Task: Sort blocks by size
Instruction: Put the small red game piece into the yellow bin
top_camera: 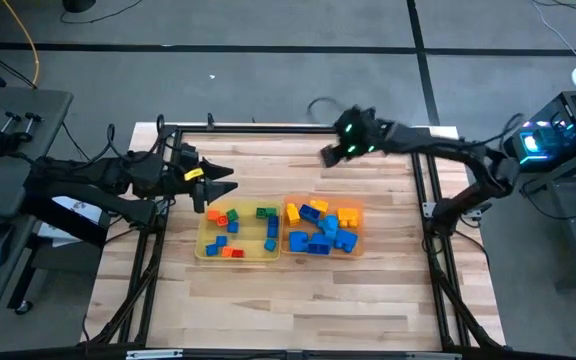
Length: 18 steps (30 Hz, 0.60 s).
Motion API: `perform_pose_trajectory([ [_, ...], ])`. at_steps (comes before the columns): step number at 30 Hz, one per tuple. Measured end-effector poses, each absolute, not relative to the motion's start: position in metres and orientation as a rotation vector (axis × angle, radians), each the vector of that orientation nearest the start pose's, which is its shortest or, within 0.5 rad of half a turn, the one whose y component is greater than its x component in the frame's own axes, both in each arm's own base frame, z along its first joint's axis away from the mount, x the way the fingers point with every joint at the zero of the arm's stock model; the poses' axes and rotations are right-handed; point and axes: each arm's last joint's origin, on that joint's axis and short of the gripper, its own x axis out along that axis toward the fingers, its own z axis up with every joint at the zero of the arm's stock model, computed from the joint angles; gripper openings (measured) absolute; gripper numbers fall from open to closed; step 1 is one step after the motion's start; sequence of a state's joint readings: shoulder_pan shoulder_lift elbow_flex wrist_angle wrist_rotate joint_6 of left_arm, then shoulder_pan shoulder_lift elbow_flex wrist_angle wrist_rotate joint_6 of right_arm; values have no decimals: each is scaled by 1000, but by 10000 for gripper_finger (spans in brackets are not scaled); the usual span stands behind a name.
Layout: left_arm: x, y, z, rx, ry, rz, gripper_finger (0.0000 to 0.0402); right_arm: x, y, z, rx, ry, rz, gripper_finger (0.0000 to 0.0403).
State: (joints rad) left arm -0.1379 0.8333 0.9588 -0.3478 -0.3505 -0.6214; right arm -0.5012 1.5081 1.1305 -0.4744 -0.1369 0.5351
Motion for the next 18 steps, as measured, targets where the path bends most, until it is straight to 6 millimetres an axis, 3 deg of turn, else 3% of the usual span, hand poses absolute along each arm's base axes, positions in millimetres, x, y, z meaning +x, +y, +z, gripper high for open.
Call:
perform_pose_trajectory([
  [5, 169, -15, 369, -519, 161, 214, 280, 352, -70, 249, 742, 541, -270, 137],
  [9, 157, -15, 376, -500, 131, 158, 280, 388, -15, 225, 793, 465, -122, 137],
  [15, 134, -12, 383, -453, 89, 132, 280, 427, 22, 214, 726, 376, -113, 145],
  [18, 126, -10, 384, -445, 80, 130, 280, 443, 30, 214, 613, 413, -175, 212],
])
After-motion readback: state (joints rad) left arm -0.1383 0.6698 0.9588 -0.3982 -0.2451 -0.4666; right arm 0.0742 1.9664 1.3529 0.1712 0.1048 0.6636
